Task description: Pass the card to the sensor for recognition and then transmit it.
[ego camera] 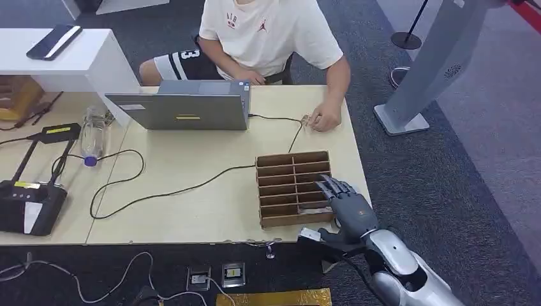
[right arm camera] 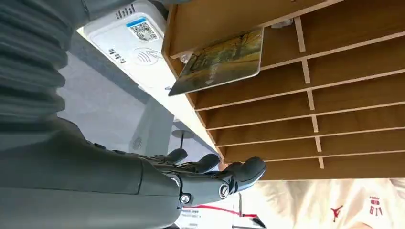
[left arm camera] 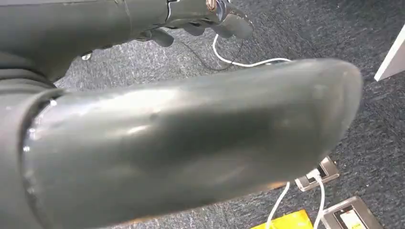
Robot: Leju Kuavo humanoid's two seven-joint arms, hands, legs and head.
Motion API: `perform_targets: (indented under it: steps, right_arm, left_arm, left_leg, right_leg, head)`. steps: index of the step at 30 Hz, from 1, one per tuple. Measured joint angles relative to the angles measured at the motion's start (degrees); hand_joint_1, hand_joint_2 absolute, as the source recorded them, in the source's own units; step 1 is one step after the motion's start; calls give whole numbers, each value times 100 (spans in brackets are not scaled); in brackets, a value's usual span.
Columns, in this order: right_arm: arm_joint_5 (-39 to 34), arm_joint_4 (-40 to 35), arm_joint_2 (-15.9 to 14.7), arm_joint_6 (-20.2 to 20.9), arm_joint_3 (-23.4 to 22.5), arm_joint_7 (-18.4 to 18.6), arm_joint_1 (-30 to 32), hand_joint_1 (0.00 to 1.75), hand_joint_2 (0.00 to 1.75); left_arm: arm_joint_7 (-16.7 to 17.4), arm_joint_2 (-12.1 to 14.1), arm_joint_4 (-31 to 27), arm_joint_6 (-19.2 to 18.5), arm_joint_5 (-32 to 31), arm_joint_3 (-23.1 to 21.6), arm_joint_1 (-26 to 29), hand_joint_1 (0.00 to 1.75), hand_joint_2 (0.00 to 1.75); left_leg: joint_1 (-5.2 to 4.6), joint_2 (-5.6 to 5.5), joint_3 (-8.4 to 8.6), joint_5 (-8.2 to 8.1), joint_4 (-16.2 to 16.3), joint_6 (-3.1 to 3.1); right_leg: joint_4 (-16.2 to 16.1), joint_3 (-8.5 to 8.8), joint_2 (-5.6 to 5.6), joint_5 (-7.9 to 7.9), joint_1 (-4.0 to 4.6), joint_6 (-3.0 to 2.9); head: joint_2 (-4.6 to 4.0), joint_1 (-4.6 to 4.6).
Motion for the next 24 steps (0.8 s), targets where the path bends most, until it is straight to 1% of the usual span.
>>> perform_targets:
  steps: [1,2,13,24]
  right_arm:
    - [-7,13,4,4,0,0,-3,154,175]
    - [-13,24,7,11,0,0,-7,175,175]
    - [-101,68,46,140,0,33,-56,175,175]
    - [-114,68,85,175,0,35,-90,175,175]
  left_arm:
    - [0,0,0,0,0,0,-1,0,0]
    - [0,0,0,0,0,0,-2,0,0]
    - [0,0,0,4,-39,33,-6,0,0]
    - [0,0,0,4,-59,39,-6,0,0]
  left_leg:
    - [0,0,0,0,0,0]
    - [0,0,0,0,0,0]
    - [0,0,0,0,0,0]
    - [0,0,0,0,0,0]
  right_leg:
    - [0,0,0,0,0,0]
    - [0,0,0,0,0,0]
    - [0,0,0,0,0,0]
    - [0,0,0,0,0,0]
  head:
    - [0,-2]
    - [0,0]
    - [0,0]
    - [0,0]
